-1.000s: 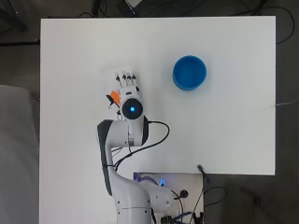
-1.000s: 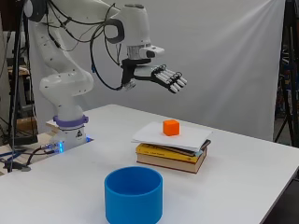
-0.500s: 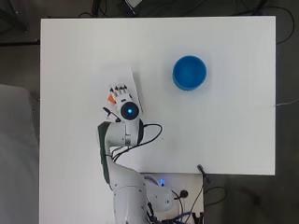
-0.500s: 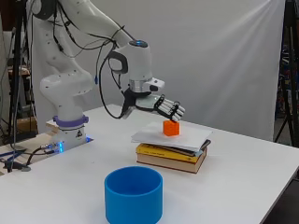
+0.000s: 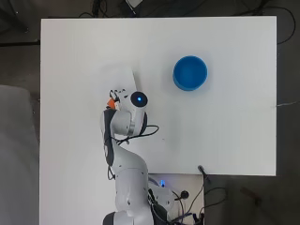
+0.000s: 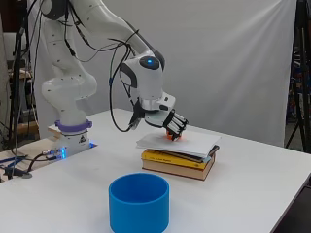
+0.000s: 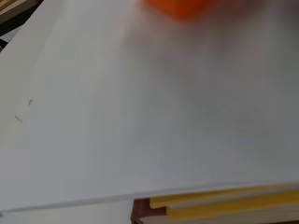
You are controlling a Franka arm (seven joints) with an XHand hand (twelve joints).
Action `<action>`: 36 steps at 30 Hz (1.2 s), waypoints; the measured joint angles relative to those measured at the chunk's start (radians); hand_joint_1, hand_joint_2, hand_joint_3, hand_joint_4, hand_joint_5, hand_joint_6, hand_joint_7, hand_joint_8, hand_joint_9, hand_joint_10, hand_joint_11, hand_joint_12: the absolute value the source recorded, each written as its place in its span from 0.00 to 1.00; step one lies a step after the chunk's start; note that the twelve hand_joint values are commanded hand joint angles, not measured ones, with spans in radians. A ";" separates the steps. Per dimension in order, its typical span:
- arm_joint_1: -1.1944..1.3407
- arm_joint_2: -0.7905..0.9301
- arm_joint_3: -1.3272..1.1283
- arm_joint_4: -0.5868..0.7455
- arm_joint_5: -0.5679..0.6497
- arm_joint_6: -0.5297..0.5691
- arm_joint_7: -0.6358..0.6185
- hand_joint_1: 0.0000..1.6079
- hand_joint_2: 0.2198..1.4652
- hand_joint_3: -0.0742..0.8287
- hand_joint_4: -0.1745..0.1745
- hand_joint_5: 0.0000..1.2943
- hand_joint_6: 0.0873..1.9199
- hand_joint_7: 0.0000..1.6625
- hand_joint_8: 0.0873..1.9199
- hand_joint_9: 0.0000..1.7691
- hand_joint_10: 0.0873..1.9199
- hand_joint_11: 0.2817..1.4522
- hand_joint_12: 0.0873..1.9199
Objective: Teleoperate dual arm-hand system to pick and place objects
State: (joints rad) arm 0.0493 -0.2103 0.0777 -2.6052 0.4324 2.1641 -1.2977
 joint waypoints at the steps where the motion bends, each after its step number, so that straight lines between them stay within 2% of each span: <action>1: 0.000 -0.015 -0.006 -0.001 0.011 -0.012 -0.015 0.62 0.96 0.09 0.44 0.31 0.90 0.35 0.94 0.38 0.98 0.22 0.70; 3: -0.001 -0.058 -0.015 0.006 0.010 -0.010 -0.032 0.61 0.98 0.09 0.44 0.30 0.91 0.33 0.98 0.38 1.00 0.21 0.72; 4: -0.001 -0.087 -0.020 0.015 0.002 -0.007 -0.032 0.59 0.99 0.10 0.49 0.29 0.93 0.31 1.00 0.36 1.00 0.20 0.68; 6: -0.004 -0.149 -0.034 0.031 -0.023 -0.006 -0.034 0.60 0.99 0.09 0.50 0.31 0.91 0.30 1.00 0.32 1.00 0.20 0.63; 7: -0.005 -0.174 -0.041 0.043 -0.046 -0.010 -0.040 0.60 0.98 0.08 0.49 0.32 0.90 0.30 1.00 0.33 1.00 0.20 0.65; 9: -0.008 -0.204 -0.058 0.091 -0.107 -0.034 -0.042 0.65 0.96 0.08 0.23 0.36 0.83 0.33 1.00 0.41 1.00 0.23 0.82; 10: -0.010 -0.216 -0.065 0.119 -0.134 -0.047 -0.039 0.66 0.96 0.08 0.15 0.36 0.81 0.34 1.00 0.43 1.00 0.25 0.87; 12: -0.016 -0.245 -0.073 0.170 -0.188 -0.054 -0.028 0.67 0.95 0.08 0.05 0.37 0.78 0.35 1.00 0.46 1.00 0.26 0.92; 13: -0.020 -0.260 -0.075 0.187 -0.223 -0.047 -0.017 0.61 0.93 0.08 0.38 0.40 0.80 0.35 1.00 0.48 1.00 0.27 0.93; 14: -0.025 -0.273 -0.080 0.200 -0.266 -0.040 -0.004 0.55 0.92 0.08 0.66 0.42 0.81 0.37 1.00 0.50 1.00 0.29 0.95; 15: -0.029 -0.284 -0.089 0.213 -0.313 -0.035 0.007 0.52 0.91 0.08 0.83 0.43 0.82 0.39 1.00 0.53 1.00 0.34 0.97; 16: -0.034 -0.290 -0.100 0.228 -0.358 -0.039 0.020 0.51 0.90 0.08 0.92 0.44 0.81 0.42 1.00 0.57 1.00 0.40 0.99; 18: -0.043 -0.297 -0.133 0.274 -0.411 -0.061 0.037 0.51 0.89 0.08 0.99 0.46 0.81 0.47 1.00 0.63 1.00 0.49 1.00; 21: -0.059 -0.292 -0.228 0.373 -0.438 -0.098 0.065 0.52 0.87 0.08 1.00 0.48 0.79 0.56 1.00 0.71 1.00 0.60 1.00; 26: -0.088 -0.284 -0.367 0.447 -0.492 -0.182 0.135 0.54 0.85 0.08 1.00 0.51 0.76 0.58 1.00 0.72 1.00 0.60 1.00; 28: -0.090 -0.300 -0.381 0.440 -0.491 -0.195 0.144 0.58 0.79 0.07 0.59 0.39 0.32 0.58 1.00 0.72 1.00 0.61 1.00; 29: -0.091 -0.301 -0.388 0.440 -0.489 -0.197 0.148 0.60 0.78 0.07 0.46 0.38 0.16 0.57 1.00 0.72 1.00 0.60 0.99; 30: -0.092 -0.291 -0.397 0.449 -0.488 -0.197 0.152 0.61 0.77 0.07 0.39 0.38 0.06 0.56 1.00 0.71 1.00 0.57 0.98; 31: -0.096 -0.269 -0.404 0.465 -0.484 -0.195 0.153 0.61 0.77 0.08 0.35 0.39 0.01 0.56 1.00 0.70 1.00 0.55 0.97; 36: -0.094 -0.009 -0.448 0.591 -0.457 -0.182 0.167 0.60 0.78 0.09 0.24 0.38 0.00 0.58 1.00 0.70 1.00 0.55 0.96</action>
State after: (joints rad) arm -0.0447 -0.2196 -0.3704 -2.0138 -0.0247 1.9817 -1.1305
